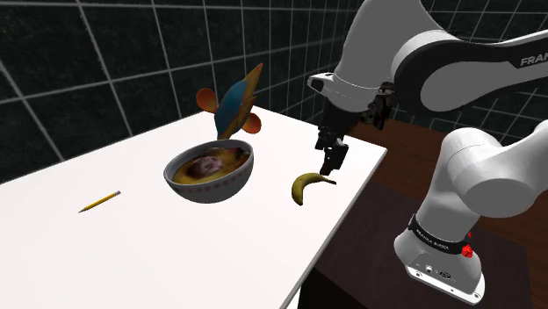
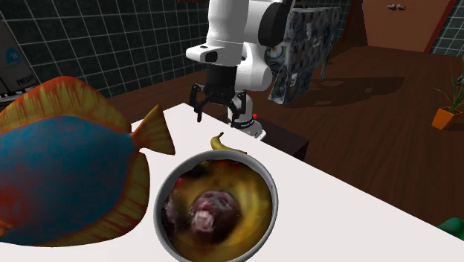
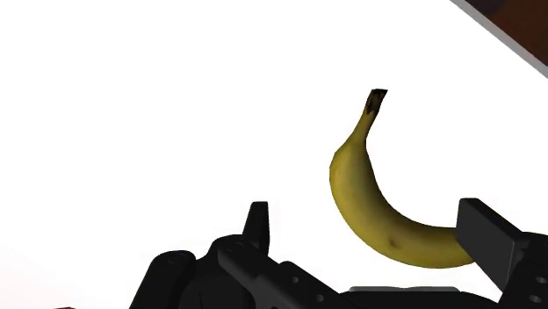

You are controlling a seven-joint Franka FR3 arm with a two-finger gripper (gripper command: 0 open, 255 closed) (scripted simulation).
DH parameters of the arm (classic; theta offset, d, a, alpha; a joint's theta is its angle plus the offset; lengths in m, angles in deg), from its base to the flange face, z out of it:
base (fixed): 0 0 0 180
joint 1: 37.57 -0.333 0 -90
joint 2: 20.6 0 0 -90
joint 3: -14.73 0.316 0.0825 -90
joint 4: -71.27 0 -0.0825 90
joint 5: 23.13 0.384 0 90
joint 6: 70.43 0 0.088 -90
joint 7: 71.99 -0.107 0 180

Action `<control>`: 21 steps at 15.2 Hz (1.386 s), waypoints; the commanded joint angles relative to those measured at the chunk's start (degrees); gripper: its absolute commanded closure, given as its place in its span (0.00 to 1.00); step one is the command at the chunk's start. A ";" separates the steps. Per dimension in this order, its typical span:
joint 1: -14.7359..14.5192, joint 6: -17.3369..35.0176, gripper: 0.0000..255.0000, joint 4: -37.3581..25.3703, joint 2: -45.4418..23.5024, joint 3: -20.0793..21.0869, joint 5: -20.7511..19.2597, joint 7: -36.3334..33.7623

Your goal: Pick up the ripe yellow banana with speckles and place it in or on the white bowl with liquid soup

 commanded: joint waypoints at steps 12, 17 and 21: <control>-0.85 10.17 0.00 4.50 -4.39 1.95 1.04 0.28; -0.85 10.16 1.00 4.49 -4.38 1.95 1.04 0.28; -0.85 10.17 1.00 4.49 -4.38 1.95 1.04 0.28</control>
